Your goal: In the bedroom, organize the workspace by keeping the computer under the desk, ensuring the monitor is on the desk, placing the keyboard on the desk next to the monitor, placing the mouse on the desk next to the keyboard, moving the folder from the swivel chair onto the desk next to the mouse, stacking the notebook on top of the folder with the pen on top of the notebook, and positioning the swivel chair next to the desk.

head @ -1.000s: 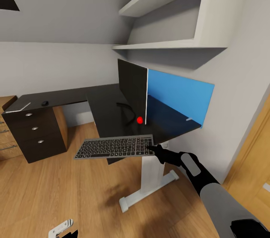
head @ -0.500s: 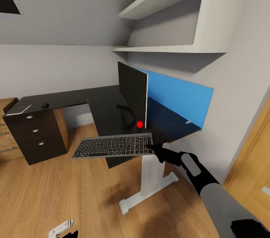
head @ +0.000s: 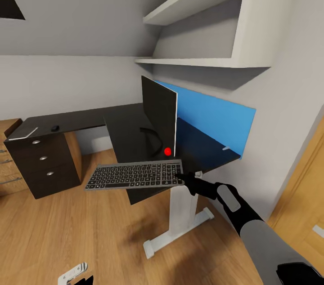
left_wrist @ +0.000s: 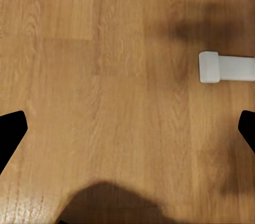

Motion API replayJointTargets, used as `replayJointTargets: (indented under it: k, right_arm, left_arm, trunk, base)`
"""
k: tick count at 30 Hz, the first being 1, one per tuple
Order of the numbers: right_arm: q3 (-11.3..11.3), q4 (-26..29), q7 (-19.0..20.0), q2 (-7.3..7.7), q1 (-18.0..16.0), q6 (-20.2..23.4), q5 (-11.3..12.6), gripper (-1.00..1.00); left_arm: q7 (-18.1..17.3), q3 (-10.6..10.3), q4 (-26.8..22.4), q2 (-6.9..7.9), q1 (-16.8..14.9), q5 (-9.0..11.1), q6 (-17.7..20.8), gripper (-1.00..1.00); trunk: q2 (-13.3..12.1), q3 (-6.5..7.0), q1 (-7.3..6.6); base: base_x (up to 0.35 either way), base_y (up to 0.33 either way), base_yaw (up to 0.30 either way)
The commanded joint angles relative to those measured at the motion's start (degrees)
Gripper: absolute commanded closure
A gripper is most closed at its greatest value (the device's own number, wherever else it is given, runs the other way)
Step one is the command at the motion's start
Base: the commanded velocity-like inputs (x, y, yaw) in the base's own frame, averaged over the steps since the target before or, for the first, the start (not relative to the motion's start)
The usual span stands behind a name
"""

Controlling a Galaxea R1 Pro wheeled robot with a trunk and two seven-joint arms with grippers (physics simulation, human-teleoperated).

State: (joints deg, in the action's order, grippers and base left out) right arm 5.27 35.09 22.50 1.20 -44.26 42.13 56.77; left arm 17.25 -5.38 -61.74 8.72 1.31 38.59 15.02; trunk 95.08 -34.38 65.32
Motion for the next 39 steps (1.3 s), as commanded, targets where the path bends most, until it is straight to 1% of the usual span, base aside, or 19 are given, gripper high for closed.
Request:
replayJointTargets:
  k: [1, 6, 13, 18, 20, 21, 22, 23, 24, 26, 27, 28, 29, 31, 32, 33, 35, 37, 39]
  right_arm:
    - [0.18, -0.12, 0.25, 0.04, -0.04, 0.06, 0.12, 1.00]
    - [0.25, -0.19, 0.28, -0.04, -0.04, 0.06, 0.10, 1.00]
    - [0.31, -0.19, 0.34, -0.07, -0.04, 0.04, 0.12, 1.00]
    - [0.33, 0.13, 0.40, -1.04, -0.04, -0.08, 0.14, 1.00]
    - [0.38, 0.30, 0.42, -2.43, -0.04, -0.10, 0.08, 1.00]
    - [0.65, 0.42, 0.33, -3.97, -0.04, -0.18, 0.02, 1.00]
    - [0.83, 0.45, 0.24, -4.72, -0.04, -0.46, 0.00, 1.00]
    - [1.21, 0.48, 0.10, -6.27, -0.04, -1.62, -0.04, 1.00]
    - [1.39, 0.49, 0.06, -6.87, -0.04, -2.18, -0.06, 1.00]
    - [2.64, 0.50, -0.10, -9.10, -0.04, -4.92, -0.18, 1.00]
    - [4.33, 0.50, -0.20, -10.40, -0.04, -7.71, -0.17, 1.00]
    - [5.73, 0.50, -0.32, -11.20, -0.04, -10.67, -0.12, 1.00]
    - [6.79, 0.51, -0.56, -11.20, -0.04, -13.58, -0.05, 1.00]
    - [7.97, 0.51, -1.84, -11.20, -0.04, -20.34, 0.08, 1.00]
    - [8.29, 0.51, -2.98, -11.20, -0.04, -23.93, 0.15, 1.00]
    - [8.41, 0.51, -3.63, -11.20, -0.04, -25.70, 0.17, 1.00]
    - [8.93, 0.51, -5.88, -11.20, -0.04, -31.96, 0.27, 1.00]
    - [10.26, 0.46, -7.09, -11.20, -0.04, -36.07, 0.34, 1.00]
    - [11.74, 0.29, -7.88, -11.20, -0.04, -38.16, 0.41, 1.00]
  left_arm:
    - [0.50, -0.11, -0.15, 0.06, 0.00, 0.52, 0.10, -1.00]
    - [0.50, -0.07, -0.14, 0.07, 0.00, 0.52, 0.07, -1.00]
    - [0.50, -0.07, -0.15, 0.07, 0.00, 0.52, 0.10, -1.00]
    - [0.50, -0.07, -0.14, 0.07, 0.00, 0.52, 0.09, -1.00]
    - [0.50, -0.10, -0.14, 0.07, 0.00, 0.52, 0.09, -1.00]
    - [0.50, -0.16, -0.15, 0.07, 0.00, 0.52, 0.10, -1.00]
    - [0.50, -0.19, -0.14, 0.07, 0.00, 0.52, 0.10, -1.00]
    - [0.50, -0.23, -0.14, 0.07, 0.00, 0.52, 0.10, -1.00]
    - [0.50, -0.25, -0.16, 0.07, 0.00, 0.52, 0.10, -1.00]
    - [0.50, -0.27, -0.20, 0.07, 0.00, 0.52, 0.10, -1.00]
    - [0.50, -0.27, -0.18, 0.07, 0.00, 0.52, 0.09, -1.00]
    - [0.50, -0.28, -0.20, 0.07, 0.00, 0.52, 0.09, -1.00]
    - [0.50, -0.30, -0.21, 0.07, 0.00, 0.52, 0.09, -1.00]
    - [0.52, -0.32, -0.21, 0.07, 0.00, 0.52, 0.07, -1.00]
    - [0.51, -0.32, -0.21, 0.07, 0.00, 0.52, 0.05, -1.00]
    - [0.51, -0.32, -0.21, 0.07, 0.00, 0.52, 0.04, -1.00]
    - [0.55, -0.33, -0.22, 0.07, 0.00, 0.52, 0.06, -1.00]
    - [0.57, -0.33, -0.22, 0.07, 0.00, 0.52, 0.08, -1.00]
    - [0.58, -0.33, -0.22, 0.07, 0.00, 0.52, 0.09, -1.00]
  trunk:
    - [0.03, -0.05, 0.00]
    - [0.03, -0.05, 0.00]
    - [0.03, -0.05, 0.00]
    - [0.03, -0.05, 0.00]
    - [0.03, -0.05, 0.00]
    - [0.03, -0.05, 0.00]
    - [0.03, -0.05, 0.00]
    - [0.03, -0.05, 0.00]
    - [0.03, -0.05, 0.00]
    - [0.03, -0.05, 0.00]
    - [0.03, -0.05, 0.00]
    - [0.03, -0.05, 0.00]
    - [0.03, -0.05, 0.00]
    - [0.03, -0.05, 0.00]
    - [0.03, -0.05, 0.00]
    - [0.03, -0.05, 0.00]
    - [0.03, -0.05, 0.00]
    - [0.03, -0.05, 0.00]
    - [0.03, -0.05, 0.00]
  base:
    - [0.000, 0.000, 0.000]
    - [-0.020, 0.000, 0.000]
    - [-0.254, 0.041, 0.000]
    - [-0.067, 0.009, 0.000]
    - [-0.015, 0.002, 0.000]
    - [-0.005, 0.001, 0.000]
    - [-0.003, 0.000, 0.000]
    - [-0.002, 0.000, 0.000]
    - [-0.001, 0.000, 0.000]
    - [0.000, 0.000, 0.000]
    - [0.000, 0.000, 0.000]
    - [0.000, 0.000, 0.000]
    - [0.000, 0.000, 0.000]
    - [0.000, 0.000, 0.000]
    - [0.000, 0.000, 0.000]
    - [0.000, 0.000, 0.000]
    - [0.000, 0.000, 0.000]
    - [0.000, 0.000, 0.000]
    - [0.000, 0.000, 0.000]
